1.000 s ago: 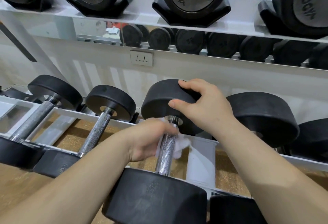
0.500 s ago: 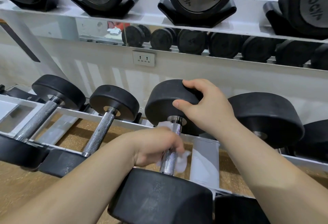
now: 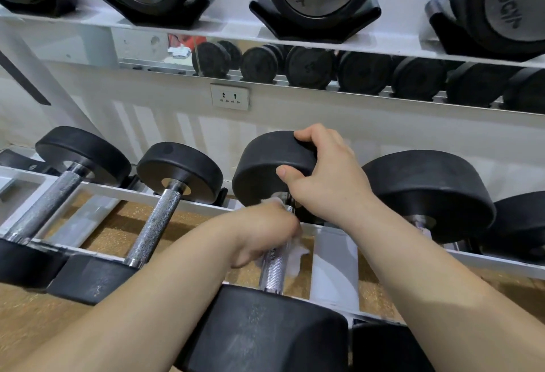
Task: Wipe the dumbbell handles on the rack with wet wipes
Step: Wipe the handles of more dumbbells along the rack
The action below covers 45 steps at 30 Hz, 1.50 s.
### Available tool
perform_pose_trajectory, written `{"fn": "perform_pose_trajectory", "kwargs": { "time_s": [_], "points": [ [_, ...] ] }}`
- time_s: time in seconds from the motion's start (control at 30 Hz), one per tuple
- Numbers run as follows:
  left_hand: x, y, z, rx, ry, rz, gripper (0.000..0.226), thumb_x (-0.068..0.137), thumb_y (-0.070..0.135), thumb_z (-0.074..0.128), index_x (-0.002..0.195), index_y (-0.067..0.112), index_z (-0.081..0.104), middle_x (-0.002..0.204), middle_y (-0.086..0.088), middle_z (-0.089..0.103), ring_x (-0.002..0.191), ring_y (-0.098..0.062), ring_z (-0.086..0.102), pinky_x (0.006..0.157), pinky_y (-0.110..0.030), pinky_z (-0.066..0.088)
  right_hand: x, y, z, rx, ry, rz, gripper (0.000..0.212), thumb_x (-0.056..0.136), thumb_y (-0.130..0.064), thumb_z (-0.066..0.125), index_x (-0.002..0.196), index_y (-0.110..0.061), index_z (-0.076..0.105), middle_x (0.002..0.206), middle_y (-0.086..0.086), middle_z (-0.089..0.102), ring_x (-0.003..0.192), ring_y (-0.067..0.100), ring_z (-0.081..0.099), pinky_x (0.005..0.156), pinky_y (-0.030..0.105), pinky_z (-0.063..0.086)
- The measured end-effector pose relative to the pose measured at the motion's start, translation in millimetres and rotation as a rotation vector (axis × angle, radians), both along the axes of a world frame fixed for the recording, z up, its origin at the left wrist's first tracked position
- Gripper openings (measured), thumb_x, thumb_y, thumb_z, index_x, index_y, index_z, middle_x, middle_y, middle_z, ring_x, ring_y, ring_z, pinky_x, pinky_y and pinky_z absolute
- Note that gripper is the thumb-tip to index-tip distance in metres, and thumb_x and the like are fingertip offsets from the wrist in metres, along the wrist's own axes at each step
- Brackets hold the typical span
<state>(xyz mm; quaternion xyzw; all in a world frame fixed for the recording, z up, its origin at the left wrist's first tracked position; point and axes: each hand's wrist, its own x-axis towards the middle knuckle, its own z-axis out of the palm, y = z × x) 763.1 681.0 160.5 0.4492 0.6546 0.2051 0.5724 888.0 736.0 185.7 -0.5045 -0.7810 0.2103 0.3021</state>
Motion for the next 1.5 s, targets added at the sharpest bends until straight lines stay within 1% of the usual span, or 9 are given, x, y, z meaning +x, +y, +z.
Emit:
{"fn": "perform_pose_trajectory", "kwargs": {
  "time_s": [0.17, 0.37, 0.6, 0.8, 0.9, 1.1, 1.33, 1.4, 1.5],
  "points": [
    [3.1, -25.5, 9.4, 0.046, 0.73, -0.493, 0.024, 0.103, 0.033, 0.05, 0.086, 0.016, 0.049, 0.076, 0.007, 0.046, 0.08, -0.019, 0.053, 0.057, -0.019, 0.036, -0.3, -0.3, 1.8, -0.015, -0.02, 0.018, 0.057, 0.088, -0.039, 0.076, 0.137, -0.034, 0.046, 0.135, -0.01, 0.047, 0.128, 0.016, 0.043, 0.097, 0.038, 0.045],
    [4.1, 2.1, 3.9, -0.03, 0.065, -0.022, 0.042, 0.082, 0.01, 0.055, 0.123, 0.006, 0.056, 0.086, -0.017, 0.057, 0.068, -0.027, 0.055, 0.061, -0.032, 0.044, -5.9, -3.4, 0.6, -0.002, -0.036, -0.011, 0.056, 0.088, -0.036, 0.074, 0.136, -0.032, 0.045, 0.136, -0.007, 0.045, 0.131, 0.019, 0.04, 0.107, 0.043, 0.043],
    [-2.3, -22.1, 10.6, 0.024, 0.536, -0.469, 0.023, 0.098, 0.028, 0.057, 0.08, 0.015, 0.054, 0.076, -0.008, 0.057, 0.074, -0.031, 0.057, 0.065, -0.027, 0.041, -5.9, -3.9, 2.3, -0.017, -0.032, 0.012, 0.057, 0.088, -0.036, 0.074, 0.136, -0.031, 0.044, 0.135, -0.007, 0.044, 0.13, 0.019, 0.04, 0.108, 0.045, 0.043],
    [-6.9, 5.3, -11.3, -0.05, -0.171, -0.028, 0.043, 0.087, 0.021, 0.075, 0.124, 0.002, 0.065, 0.112, -0.024, 0.074, 0.106, -0.042, 0.072, 0.093, -0.054, 0.058, -9.1, -7.1, 2.2, -0.023, -0.027, -0.003, 0.057, 0.088, -0.034, 0.073, 0.136, -0.03, 0.043, 0.135, -0.006, 0.043, 0.131, 0.02, 0.038, 0.111, 0.045, 0.041],
    [-4.1, 4.7, -16.8, 0.024, -0.024, -0.037, 0.022, 0.094, 0.013, 0.064, 0.114, 0.005, 0.065, 0.091, -0.019, 0.07, 0.08, -0.035, 0.071, 0.056, -0.037, 0.058, -6.2, -6.3, 3.1, -0.024, -0.032, 0.003, 0.056, 0.089, -0.033, 0.074, 0.137, -0.03, 0.043, 0.136, -0.006, 0.042, 0.131, 0.019, 0.038, 0.111, 0.044, 0.04],
    [-12.5, -19.7, -4.3, -0.037, 0.362, -0.282, 0.022, 0.1, 0.024, 0.053, 0.105, 0.004, 0.06, 0.071, -0.014, 0.063, 0.058, -0.029, 0.056, 0.054, -0.027, 0.042, -7.7, -5.8, 2.2, -0.034, -0.027, 0.018, 0.058, 0.089, -0.035, 0.074, 0.136, -0.03, 0.042, 0.136, -0.007, 0.041, 0.131, 0.019, 0.037, 0.111, 0.046, 0.041],
    [-9.5, 19.0, -2.2, -0.161, -0.568, 0.238, 0.027, 0.098, 0.005, 0.039, 0.088, -0.001, 0.063, 0.095, -0.014, 0.062, 0.085, -0.027, 0.065, 0.071, -0.033, 0.059, -7.7, -4.5, 1.1, -0.026, -0.015, 0.005, 0.057, 0.088, -0.036, 0.073, 0.135, -0.031, 0.043, 0.136, -0.006, 0.041, 0.134, 0.02, 0.036, 0.115, 0.045, 0.035],
    [-15.9, 19.6, -4.0, -0.197, -0.623, 0.273, 0.043, 0.091, -0.005, 0.031, 0.067, -0.001, 0.066, 0.077, -0.013, 0.067, 0.07, -0.025, 0.069, 0.077, -0.036, 0.055, -6.7, -2.7, 2.5, -0.028, -0.029, 0.011, 0.057, 0.088, -0.036, 0.073, 0.136, -0.031, 0.042, 0.135, -0.006, 0.041, 0.134, 0.02, 0.036, 0.116, 0.045, 0.034],
    [-17.6, 9.8, -9.9, -0.149, -0.52, 0.215, 0.032, 0.083, -0.009, 0.042, 0.104, -0.001, 0.065, 0.093, -0.018, 0.067, 0.084, -0.028, 0.068, 0.087, -0.038, 0.054, -5.7, -2.5, 5.2, -0.047, -0.06, 0.015, 0.056, 0.088, -0.036, 0.072, 0.135, -0.031, 0.041, 0.133, -0.006, 0.04, 0.133, 0.021, 0.036, 0.115, 0.046, 0.035]
  ]
}}
